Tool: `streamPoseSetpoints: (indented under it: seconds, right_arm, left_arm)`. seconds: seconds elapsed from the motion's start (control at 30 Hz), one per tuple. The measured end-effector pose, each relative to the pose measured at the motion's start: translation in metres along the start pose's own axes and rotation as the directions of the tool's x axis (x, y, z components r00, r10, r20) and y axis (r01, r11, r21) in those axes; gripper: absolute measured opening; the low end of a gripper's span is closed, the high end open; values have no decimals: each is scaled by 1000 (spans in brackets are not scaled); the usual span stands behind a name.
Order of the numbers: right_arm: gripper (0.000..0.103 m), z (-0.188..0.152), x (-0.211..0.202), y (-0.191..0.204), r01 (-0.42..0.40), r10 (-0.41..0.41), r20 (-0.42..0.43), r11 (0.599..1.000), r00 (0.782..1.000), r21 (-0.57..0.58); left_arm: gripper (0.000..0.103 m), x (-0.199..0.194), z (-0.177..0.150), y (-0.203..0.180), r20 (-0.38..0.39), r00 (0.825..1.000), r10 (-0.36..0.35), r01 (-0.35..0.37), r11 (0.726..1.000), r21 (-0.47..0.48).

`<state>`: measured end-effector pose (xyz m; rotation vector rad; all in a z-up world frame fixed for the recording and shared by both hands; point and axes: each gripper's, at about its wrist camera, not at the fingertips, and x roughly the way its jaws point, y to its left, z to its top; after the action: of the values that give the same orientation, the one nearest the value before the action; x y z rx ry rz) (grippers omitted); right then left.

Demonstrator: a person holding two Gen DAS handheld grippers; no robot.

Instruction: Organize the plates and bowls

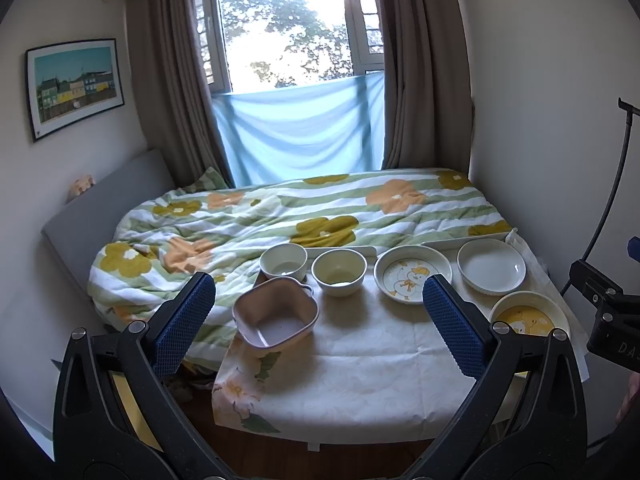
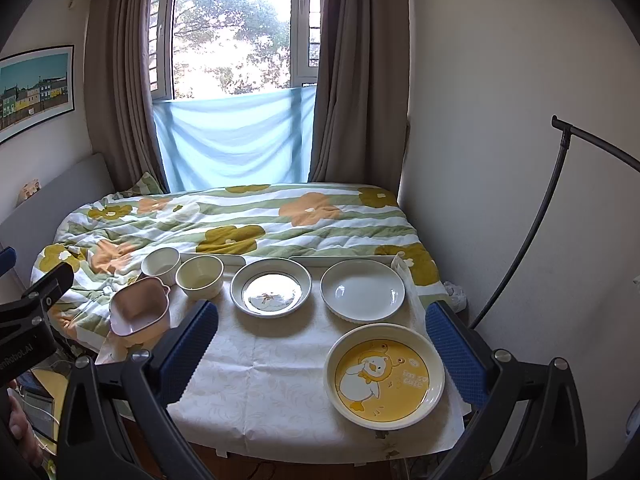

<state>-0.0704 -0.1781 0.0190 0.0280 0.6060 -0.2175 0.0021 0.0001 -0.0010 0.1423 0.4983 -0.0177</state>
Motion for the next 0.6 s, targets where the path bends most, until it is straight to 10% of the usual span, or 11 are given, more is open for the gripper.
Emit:
streamPoseSetpoints:
  seconds: [0.33, 0.6]
  right_arm:
    - [103, 2, 0, 0, -1, 1, -7, 1000, 1000, 21]
    - [103, -4, 10, -9, 44, -36, -81, 994, 996, 97]
  left_arm:
    - [103, 4, 1, 1, -4, 1000, -6, 6, 999, 33]
    - [103, 53, 8, -13, -97, 985, -140, 148, 985, 85]
